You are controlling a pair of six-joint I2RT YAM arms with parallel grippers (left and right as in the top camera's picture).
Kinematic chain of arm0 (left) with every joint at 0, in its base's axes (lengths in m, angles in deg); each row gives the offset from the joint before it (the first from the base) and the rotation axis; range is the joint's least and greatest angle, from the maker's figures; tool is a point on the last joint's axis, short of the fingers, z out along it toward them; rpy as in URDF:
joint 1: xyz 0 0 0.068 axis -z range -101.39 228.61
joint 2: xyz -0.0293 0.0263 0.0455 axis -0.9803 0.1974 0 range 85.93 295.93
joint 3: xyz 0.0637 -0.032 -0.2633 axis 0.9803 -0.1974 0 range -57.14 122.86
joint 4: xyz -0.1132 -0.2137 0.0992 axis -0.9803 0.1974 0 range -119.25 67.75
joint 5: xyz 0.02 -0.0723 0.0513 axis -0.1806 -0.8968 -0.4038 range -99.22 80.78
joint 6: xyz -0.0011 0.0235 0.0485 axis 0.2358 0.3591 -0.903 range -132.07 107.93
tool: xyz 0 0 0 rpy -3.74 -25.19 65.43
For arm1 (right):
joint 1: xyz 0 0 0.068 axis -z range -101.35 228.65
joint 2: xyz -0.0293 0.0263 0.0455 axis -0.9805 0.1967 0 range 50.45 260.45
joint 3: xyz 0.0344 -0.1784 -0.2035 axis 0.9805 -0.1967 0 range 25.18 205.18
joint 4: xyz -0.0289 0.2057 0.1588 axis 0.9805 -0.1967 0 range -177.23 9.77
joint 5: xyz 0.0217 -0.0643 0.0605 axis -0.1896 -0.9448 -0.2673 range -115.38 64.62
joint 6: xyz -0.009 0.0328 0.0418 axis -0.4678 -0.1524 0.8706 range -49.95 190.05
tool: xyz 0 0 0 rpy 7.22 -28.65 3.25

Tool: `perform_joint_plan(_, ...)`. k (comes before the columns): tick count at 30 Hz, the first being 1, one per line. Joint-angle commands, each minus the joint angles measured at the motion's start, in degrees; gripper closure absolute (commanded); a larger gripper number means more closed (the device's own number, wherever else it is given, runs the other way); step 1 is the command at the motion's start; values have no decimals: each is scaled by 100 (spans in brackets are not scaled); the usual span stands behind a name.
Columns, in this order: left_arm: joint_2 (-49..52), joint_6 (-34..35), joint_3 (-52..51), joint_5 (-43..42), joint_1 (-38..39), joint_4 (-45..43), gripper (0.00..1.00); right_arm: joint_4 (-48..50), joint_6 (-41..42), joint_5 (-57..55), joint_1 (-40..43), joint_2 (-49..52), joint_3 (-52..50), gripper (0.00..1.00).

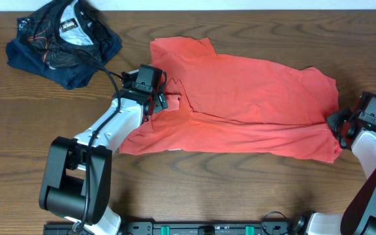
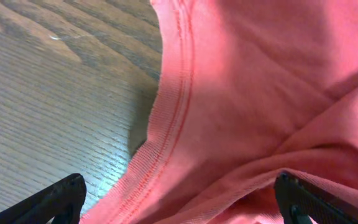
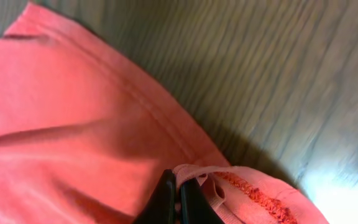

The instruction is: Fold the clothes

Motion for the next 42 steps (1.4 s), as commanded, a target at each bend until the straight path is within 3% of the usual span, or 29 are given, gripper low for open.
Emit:
perform_joint_plan(1,61,-81,-46,293,-168,-22,2,55,-24,-321,-31,24,48,98)
perform_joint_plan(7,61,-118,-46,291,-664,-24,2,46,-278,-258,-31,24,291,98)
perform_joint_plan(9,61,-328,-46,289,-846,4,2,-68,-466,-232,-31,24,459,91)
perform_joint_plan(10,59,-428,-44,286,-916,20,2,-179,-494,-234,-31,24,564,77)
perform_joint_plan(11,48,-557,-44,286,-984,24,2,-345,-555,-225,-31,24,717,50)
perform_joint_plan(13,-2,-706,-33,262,-1073,44,2,-693,-660,-133,-31,24,1019,15)
perform_joint_plan(14,-63,-717,-15,236,-1095,94,2,-901,-660,-98,-31,24,1182,8)
perform_joint_plan(17,-380,-765,107,223,-1086,374,2,-1825,-662,107,-33,24,1871,2)
perform_joint_plan(19,-706,-763,162,221,-1060,557,2,-2474,-785,411,-35,17,2310,7)
perform_joint_plan(21,-1108,-765,168,13,-1019,739,2,-2986,-1102,986,-50,13,2612,30)
perform_joint_plan(22,-1357,-765,168,-328,-973,839,4,-3311,-1419,1569,-85,13,2736,48)
perform_joint_plan(25,-1738,-765,166,-1478,-820,1064,40,-3864,-1910,2339,-264,24,2673,66)
perform_joint_plan(28,-1744,-761,166,-2426,-542,1272,73,-4253,-1985,2094,-531,26,2358,81)
perform_joint_plan(29,-1681,-761,166,-2656,-398,1373,88,-4323,-1982,1945,-625,26,2181,88)
perform_joint_plan(30,-1598,-761,166,-2787,-249,1469,94,-4334,-1965,1853,-704,26,1989,93)
perform_joint_plan(36,-1086,-761,166,-2754,238,1744,94,-3842,-1464,1563,-769,26,914,98)
perform_joint_plan(42,-479,-859,166,-2583,142,1727,94,-3091,-1377,1558,-739,26,267,94)
